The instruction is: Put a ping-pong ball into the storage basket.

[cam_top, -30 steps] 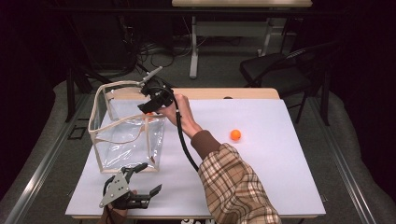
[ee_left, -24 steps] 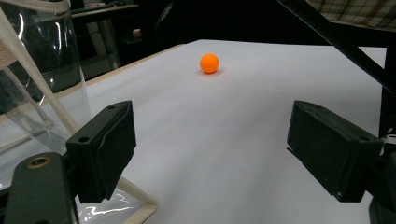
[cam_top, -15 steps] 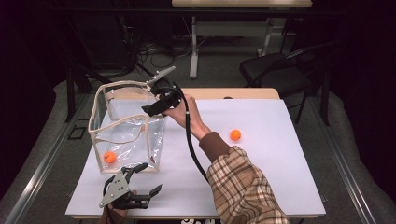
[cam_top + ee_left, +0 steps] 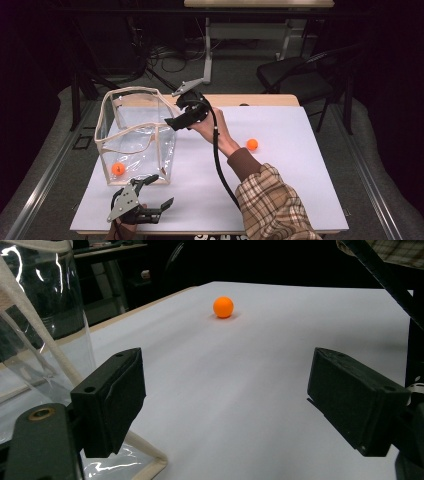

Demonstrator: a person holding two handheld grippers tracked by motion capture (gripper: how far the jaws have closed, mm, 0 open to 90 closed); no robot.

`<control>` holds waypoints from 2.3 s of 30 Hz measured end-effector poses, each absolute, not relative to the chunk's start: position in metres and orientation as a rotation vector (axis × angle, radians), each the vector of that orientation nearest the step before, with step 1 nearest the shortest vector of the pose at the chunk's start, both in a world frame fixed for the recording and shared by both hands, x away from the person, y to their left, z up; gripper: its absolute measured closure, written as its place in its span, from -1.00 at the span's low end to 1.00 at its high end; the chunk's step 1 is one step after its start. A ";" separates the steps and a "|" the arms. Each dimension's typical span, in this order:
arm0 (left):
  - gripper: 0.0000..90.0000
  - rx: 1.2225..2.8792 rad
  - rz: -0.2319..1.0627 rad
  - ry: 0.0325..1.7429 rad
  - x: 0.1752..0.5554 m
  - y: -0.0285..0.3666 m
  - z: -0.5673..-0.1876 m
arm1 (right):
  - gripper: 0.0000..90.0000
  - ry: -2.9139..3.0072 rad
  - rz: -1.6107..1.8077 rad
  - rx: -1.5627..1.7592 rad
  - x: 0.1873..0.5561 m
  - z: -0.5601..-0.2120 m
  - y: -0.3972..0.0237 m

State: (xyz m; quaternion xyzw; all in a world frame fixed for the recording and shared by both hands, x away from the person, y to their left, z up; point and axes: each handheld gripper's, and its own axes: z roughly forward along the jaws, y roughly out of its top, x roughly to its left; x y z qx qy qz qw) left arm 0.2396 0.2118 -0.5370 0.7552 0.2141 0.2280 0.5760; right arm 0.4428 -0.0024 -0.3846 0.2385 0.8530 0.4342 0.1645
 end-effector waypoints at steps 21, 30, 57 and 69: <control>-0.66 1.774 0.531 0.501 0.240 0.210 -0.537 | -0.88 2.401 1.233 0.717 0.410 -0.424 -0.055; -0.65 1.771 0.533 0.502 0.240 0.211 -0.537 | -0.89 2.390 1.225 0.713 0.393 -0.439 -0.069; -0.66 1.782 0.540 0.506 0.240 0.211 -0.538 | -0.90 2.387 1.216 0.824 0.351 -0.494 -0.120; -0.66 1.780 0.534 0.508 0.241 0.212 -0.539 | -0.90 2.412 1.193 0.866 0.336 -0.518 -0.134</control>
